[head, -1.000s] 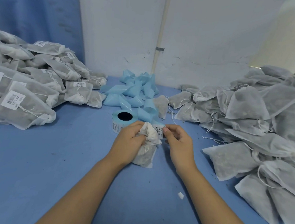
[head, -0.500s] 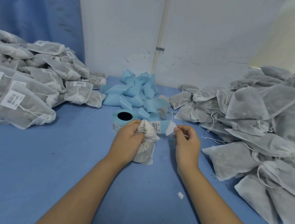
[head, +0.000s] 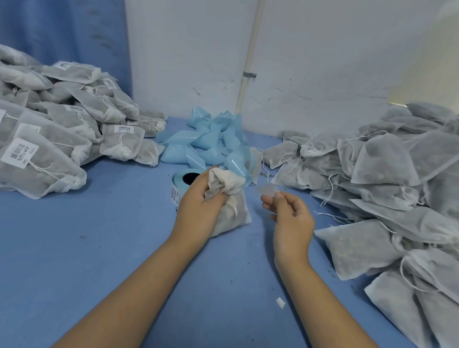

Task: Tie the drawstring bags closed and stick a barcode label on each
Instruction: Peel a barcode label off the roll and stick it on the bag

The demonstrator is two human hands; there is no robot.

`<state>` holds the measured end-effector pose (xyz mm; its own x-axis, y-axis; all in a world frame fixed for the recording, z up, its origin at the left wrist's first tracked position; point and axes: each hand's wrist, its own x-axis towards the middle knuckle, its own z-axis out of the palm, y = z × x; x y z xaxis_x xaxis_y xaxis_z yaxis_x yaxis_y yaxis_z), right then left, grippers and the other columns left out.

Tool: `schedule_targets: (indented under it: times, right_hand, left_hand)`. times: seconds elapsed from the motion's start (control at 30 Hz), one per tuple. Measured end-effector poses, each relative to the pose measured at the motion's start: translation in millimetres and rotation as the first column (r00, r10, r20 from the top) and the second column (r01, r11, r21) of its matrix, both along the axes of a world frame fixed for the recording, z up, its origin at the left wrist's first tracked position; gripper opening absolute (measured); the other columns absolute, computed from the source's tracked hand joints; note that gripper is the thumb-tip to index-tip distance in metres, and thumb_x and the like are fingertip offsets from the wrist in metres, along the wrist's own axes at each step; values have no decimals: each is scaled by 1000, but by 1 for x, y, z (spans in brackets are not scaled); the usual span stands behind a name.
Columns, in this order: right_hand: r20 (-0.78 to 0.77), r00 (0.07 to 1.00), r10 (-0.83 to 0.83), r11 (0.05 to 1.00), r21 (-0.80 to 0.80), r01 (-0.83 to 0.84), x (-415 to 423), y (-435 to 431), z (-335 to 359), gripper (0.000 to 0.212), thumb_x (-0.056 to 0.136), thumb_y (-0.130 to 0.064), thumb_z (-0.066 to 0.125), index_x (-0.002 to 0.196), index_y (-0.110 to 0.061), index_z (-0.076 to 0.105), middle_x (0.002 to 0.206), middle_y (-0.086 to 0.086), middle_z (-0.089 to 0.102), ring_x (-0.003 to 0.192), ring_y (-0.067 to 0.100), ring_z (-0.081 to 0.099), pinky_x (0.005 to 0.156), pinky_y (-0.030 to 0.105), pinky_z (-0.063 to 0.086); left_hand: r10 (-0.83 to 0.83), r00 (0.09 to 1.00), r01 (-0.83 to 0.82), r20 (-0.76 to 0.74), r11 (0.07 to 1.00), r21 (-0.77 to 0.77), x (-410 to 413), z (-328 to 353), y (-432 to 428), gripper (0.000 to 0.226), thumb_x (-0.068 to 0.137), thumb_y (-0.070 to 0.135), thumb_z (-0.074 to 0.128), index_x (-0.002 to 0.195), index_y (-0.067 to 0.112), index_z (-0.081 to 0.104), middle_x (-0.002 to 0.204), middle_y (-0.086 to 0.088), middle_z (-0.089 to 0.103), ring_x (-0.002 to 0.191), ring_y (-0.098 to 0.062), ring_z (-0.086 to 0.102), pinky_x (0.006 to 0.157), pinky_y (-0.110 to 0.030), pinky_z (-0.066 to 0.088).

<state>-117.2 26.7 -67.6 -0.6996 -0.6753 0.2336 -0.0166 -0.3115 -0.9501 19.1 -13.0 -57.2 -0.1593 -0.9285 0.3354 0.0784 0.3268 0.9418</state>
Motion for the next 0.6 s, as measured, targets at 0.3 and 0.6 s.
schedule_targets:
  times: [0.3,0.6]
  right_hand:
    - [-344,939,9,999,-28,-20,14,8,3,12,87,-16,68,86,-28,70,85,-17,70,82,0,63,73,12,46]
    - [-533,845,48,996,-42,-83,28,14,2,25,84,-17,71,86,-41,66,90,-19,68,90,9,63,79,24,51]
  left_hand:
    - [132,969,-112,-210,988,104,-3,7,-3,33,88,1,61,107,29,59,100,17,63,87,8,60,81,-11,47]
    - [137,942,-97,-305,985,142,-4,6,-6,24,87,1,63,103,19,62,98,4,69,82,0,65,73,-13,51]
